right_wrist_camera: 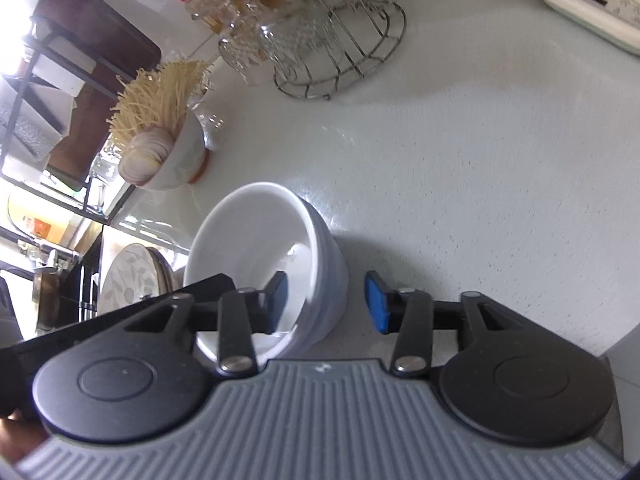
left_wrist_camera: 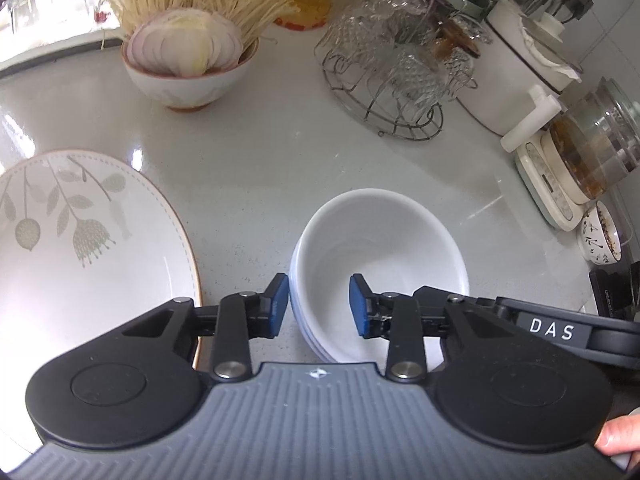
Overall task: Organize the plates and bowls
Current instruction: 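Close both grippers on the rim of the stacked bowls, then lift the bowl stack with both grippers and carry it over the plates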
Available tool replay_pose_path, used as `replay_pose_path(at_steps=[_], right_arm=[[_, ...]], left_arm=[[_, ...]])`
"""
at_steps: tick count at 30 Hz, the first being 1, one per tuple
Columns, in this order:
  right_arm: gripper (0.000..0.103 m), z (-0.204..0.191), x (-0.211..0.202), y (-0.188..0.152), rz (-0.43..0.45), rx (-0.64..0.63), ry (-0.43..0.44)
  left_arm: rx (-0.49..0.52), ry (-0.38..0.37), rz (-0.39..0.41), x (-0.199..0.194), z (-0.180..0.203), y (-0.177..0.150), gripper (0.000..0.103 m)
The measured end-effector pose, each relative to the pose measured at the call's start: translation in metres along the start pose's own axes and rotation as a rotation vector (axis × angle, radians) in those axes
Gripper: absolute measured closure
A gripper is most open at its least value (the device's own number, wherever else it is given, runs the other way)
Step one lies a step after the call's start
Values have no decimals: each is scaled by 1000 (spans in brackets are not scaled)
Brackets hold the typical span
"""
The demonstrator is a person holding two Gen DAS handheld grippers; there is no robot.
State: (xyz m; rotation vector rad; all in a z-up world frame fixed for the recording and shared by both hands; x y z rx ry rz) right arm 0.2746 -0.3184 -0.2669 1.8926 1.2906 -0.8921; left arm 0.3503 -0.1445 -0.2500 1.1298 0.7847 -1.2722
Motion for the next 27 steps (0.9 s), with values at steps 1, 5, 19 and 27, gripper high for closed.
replay_pose_path(at_steps=[1,5,19,27], right_arm=[[61,1,1,0,-2,13,9],[68,4,6,-2,-11,45,20],[77,-1,-6,-18,14,40,-13],[77,-25,-30,-23,71,-12,-10]], left_arm=[[-5,-3,-7,2,-1,0,65],[-6,-5,-27,5,-3,-2,69],[53,2,-10,-9,6,-19,81],[66,-10,47,-45,5,-28,81]])
Point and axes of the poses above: each gripper's, at about its wrist camera, not at the fingertips, and x roughly the way its jaws point, z to its right, y to its top, the point moved 5 cm from there along x, roughly the way its jaws point, and after that the axes turned 15 degrees about -z, right-handed, at the moved point
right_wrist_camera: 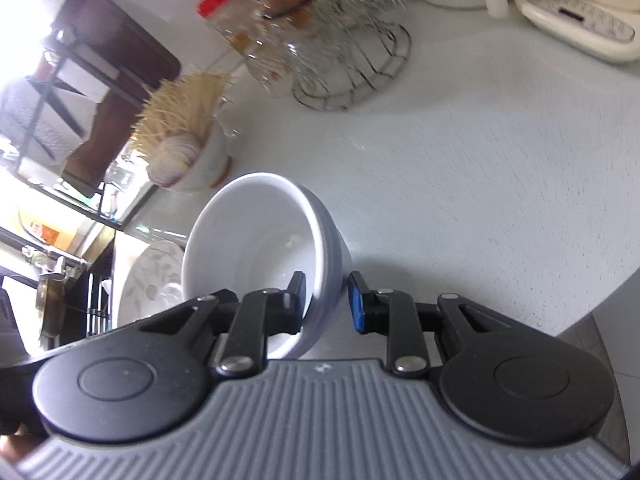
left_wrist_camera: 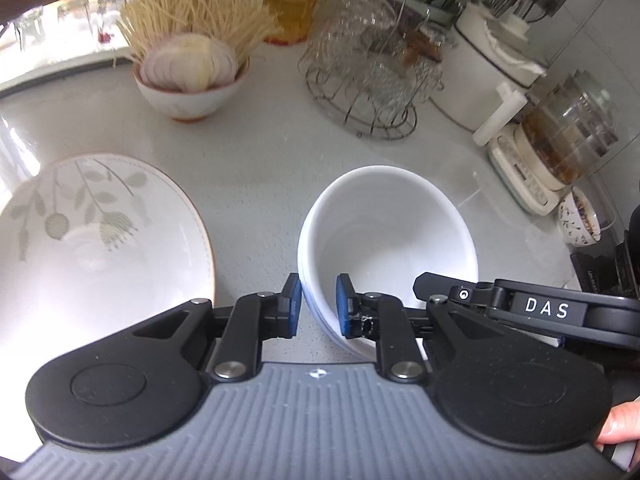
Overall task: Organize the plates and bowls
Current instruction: 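Lift the bowl stack with both grippers and carry it over the plates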
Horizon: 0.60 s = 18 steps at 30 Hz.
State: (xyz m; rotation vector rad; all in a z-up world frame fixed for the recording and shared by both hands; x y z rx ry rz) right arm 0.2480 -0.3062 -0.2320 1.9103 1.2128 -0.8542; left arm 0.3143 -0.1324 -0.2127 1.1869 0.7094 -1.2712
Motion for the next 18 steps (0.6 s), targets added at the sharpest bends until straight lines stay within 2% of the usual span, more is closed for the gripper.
replay_pose_path(at_steps=[11,18], right_arm=[[77,-44,-20,2,34,-79,23],[77,-90,-20,2,28,-179,45]], left_arm=[[-20,8,100,-57,-12,2,81],[-91,70,167,-92,-39,-5,81]])
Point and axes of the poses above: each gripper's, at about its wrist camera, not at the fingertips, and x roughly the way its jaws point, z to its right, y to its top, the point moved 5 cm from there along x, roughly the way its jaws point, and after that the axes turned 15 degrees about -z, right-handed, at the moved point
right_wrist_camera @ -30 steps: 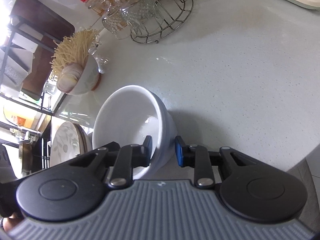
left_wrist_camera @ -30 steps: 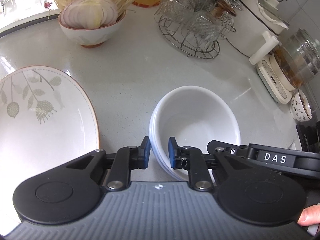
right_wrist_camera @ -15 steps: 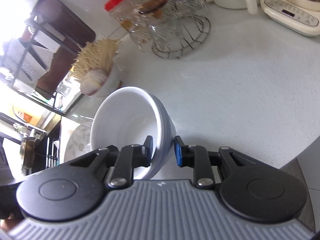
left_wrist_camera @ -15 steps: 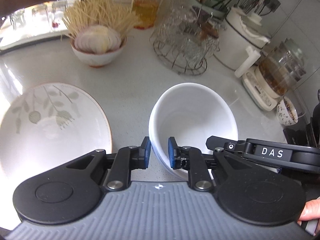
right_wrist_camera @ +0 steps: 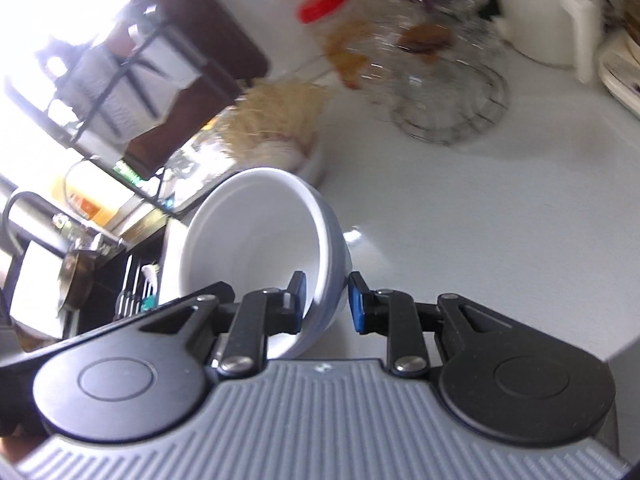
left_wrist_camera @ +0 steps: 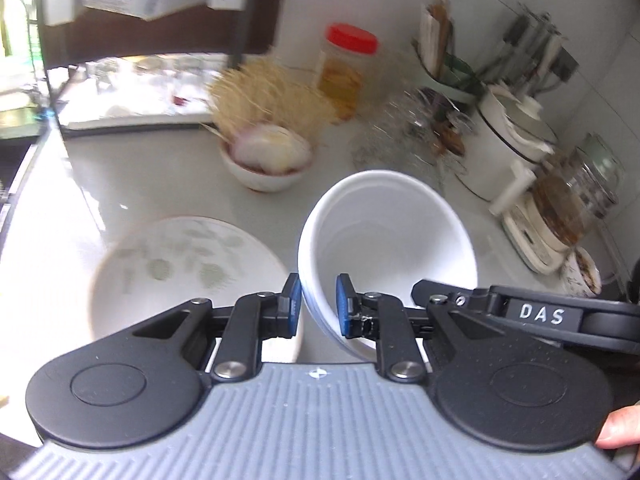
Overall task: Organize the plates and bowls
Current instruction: 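Lift the bowl stack with both grippers and carry it over the plates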
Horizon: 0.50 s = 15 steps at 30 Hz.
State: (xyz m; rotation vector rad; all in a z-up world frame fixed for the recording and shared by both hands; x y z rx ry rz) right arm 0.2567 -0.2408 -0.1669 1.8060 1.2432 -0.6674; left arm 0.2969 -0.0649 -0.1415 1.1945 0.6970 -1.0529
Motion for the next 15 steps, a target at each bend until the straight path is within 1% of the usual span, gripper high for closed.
replay_pose_path(at_steps=[2,7,12,15], right_arm=[[77,-14,2,4,-4,-33,12],[77,-44,18,9,-52,-91,46],[77,-69,37,2,-102,-145,68],[77,-79,52,-4,-136,-185,66]], left_arm=[[-34,12,14,-8,-12,0,81],[-118,43,49,-24,-44,-4,81],[-192,69,68,-35,-74,-14,81],[-224,78,69,-35,-91,-20,81]])
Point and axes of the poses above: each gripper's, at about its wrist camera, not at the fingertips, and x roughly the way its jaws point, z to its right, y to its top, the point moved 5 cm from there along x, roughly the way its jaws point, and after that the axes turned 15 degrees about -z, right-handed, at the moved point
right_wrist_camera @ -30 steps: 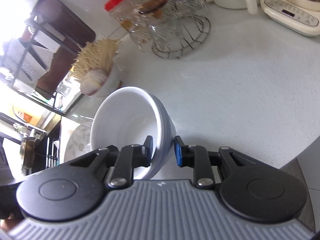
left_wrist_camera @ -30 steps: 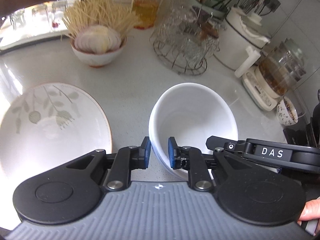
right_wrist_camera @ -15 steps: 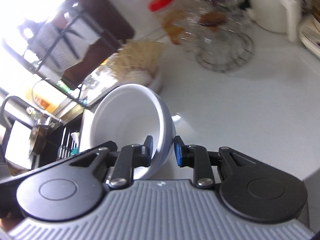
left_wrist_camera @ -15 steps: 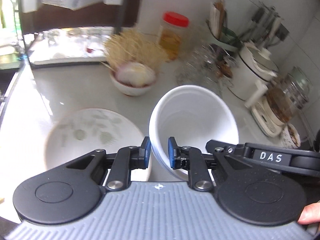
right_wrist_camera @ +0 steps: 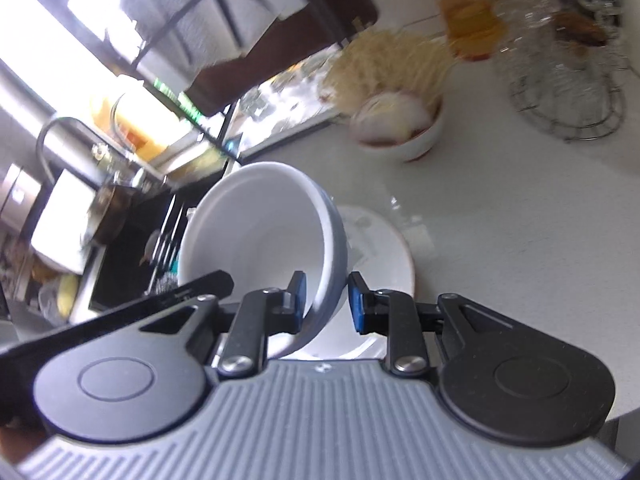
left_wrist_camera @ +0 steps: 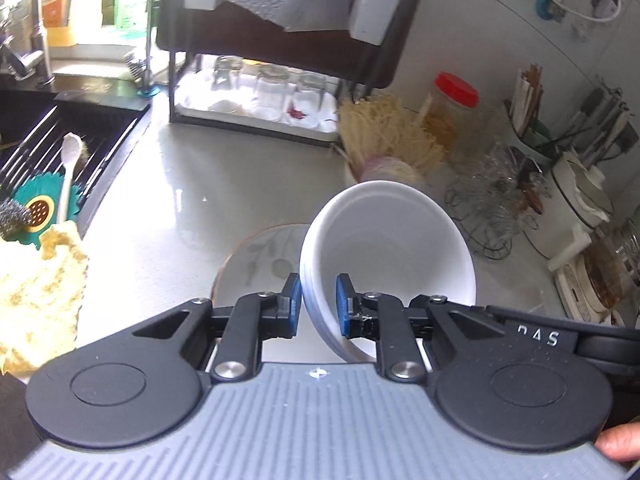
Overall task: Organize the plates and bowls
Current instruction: 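Lift the bowl stack with both grippers and carry it over the plates, then lower the bowl stack onto the leaf-print plate and open both grippers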
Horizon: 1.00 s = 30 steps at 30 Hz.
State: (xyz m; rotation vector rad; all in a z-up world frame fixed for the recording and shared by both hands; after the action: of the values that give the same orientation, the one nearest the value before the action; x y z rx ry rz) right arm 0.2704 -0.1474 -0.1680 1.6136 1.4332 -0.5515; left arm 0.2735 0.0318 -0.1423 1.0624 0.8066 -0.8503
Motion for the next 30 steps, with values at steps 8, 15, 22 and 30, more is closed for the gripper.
replay_pose_path(at_steps=[8,15,22,30], right_arm=[[77,-1,37,-9,-81,-20,-24],[76,8,56,-13,-96,-18,-24],[75,10,58,-12,-68,-27,-27],[75,16,49,-7,6,-7,-5]], left_arm=[[-75,7,-19,16,-27,-18,81],[-99,3,-35,38,-37,-29,81],[-98,13,-32,48,-36,-29,81],[-88,14,-12,47,-36,-22,55]])
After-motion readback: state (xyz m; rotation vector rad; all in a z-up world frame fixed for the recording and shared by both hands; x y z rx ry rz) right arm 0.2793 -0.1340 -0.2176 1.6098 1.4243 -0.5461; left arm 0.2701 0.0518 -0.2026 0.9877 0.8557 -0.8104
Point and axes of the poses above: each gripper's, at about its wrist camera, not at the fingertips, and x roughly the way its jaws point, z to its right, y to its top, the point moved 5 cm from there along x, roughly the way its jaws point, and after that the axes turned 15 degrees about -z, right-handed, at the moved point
